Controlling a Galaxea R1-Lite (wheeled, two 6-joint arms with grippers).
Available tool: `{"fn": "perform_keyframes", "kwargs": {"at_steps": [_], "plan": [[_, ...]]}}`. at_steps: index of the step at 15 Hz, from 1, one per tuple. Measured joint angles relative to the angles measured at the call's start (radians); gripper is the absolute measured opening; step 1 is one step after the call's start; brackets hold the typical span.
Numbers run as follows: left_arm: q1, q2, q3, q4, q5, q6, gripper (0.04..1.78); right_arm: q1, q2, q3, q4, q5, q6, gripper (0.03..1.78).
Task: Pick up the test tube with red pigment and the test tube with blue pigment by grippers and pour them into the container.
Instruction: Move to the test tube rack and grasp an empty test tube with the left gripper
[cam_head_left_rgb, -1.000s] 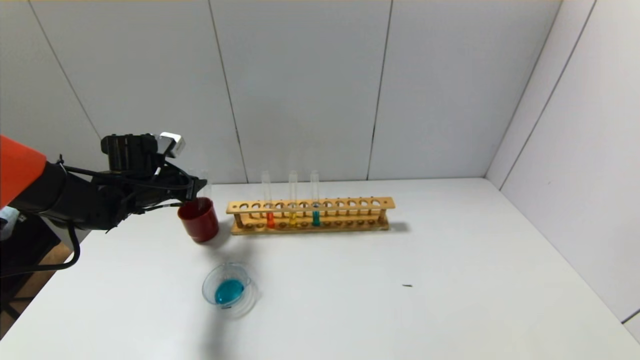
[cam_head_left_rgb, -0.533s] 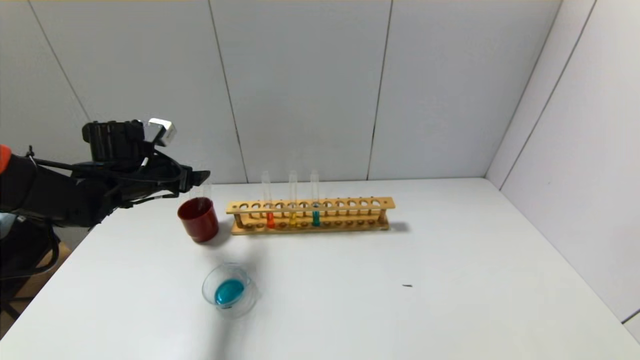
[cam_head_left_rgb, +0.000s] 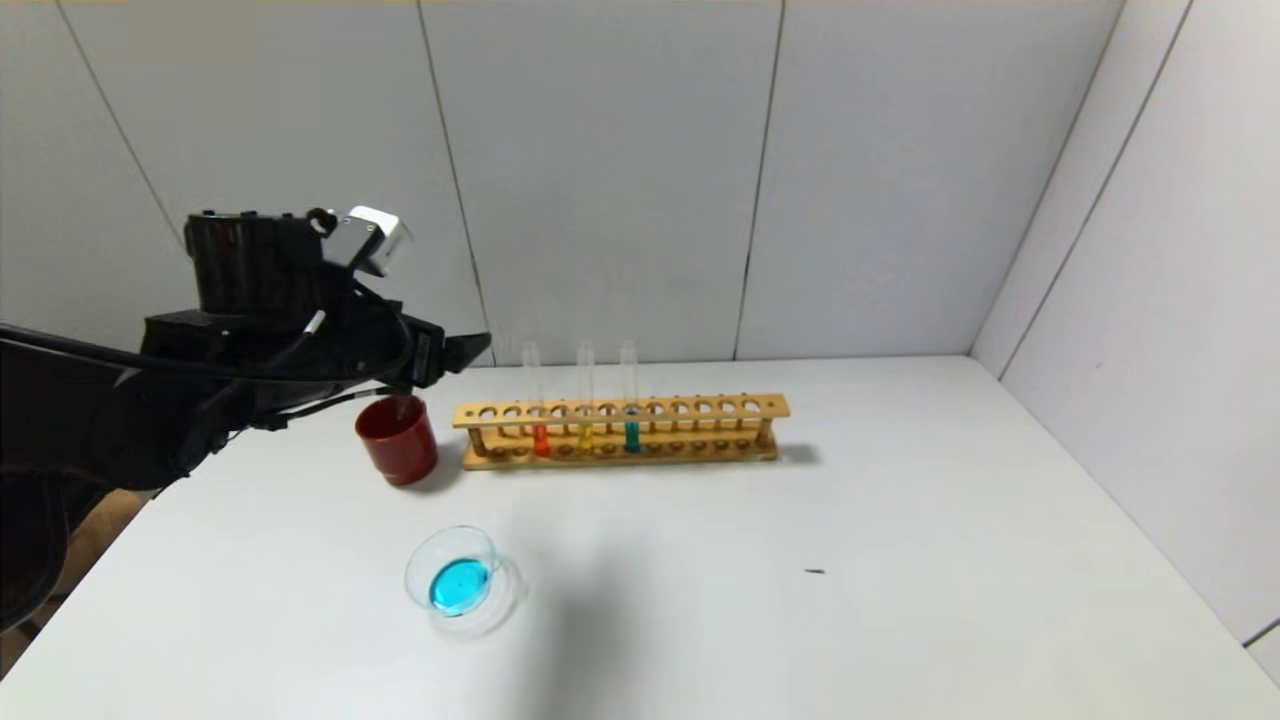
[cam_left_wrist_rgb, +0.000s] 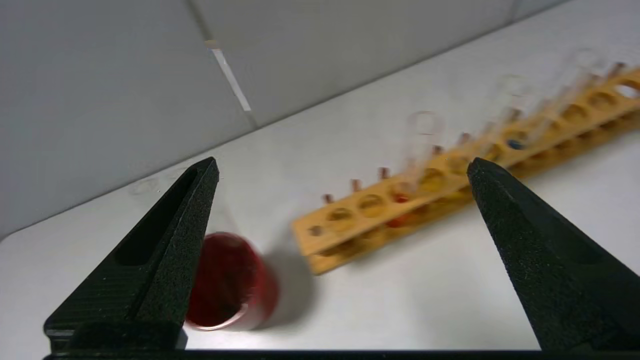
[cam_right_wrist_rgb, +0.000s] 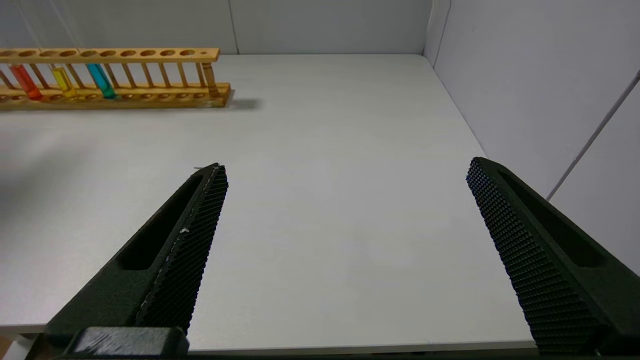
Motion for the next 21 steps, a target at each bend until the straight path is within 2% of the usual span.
{"fn": "perform_keyframes", "kwargs": {"at_steps": [2,6,14,21], "plan": [[-0.048,0.029,-0.007,-0.001,0.000,-0.007,1.75,0.000,0.000,0.000,0.000,0.000,0.000,1.75],[-0.088,0.140,-0.070,-0.002,0.002,-0.008,1.75,0.000,0.000,0.000,0.000,0.000,0.000,1.75],[-0.092,0.357,-0.232,0.005,0.029,-0.008,1.75,0.000,0.000,0.000,0.000,0.000,-0.001,1.75],[-0.075,0.419,-0.273,0.004,0.044,-0.008,1.75,0.000,0.000,0.000,0.000,0.000,0.000,1.75]]}}
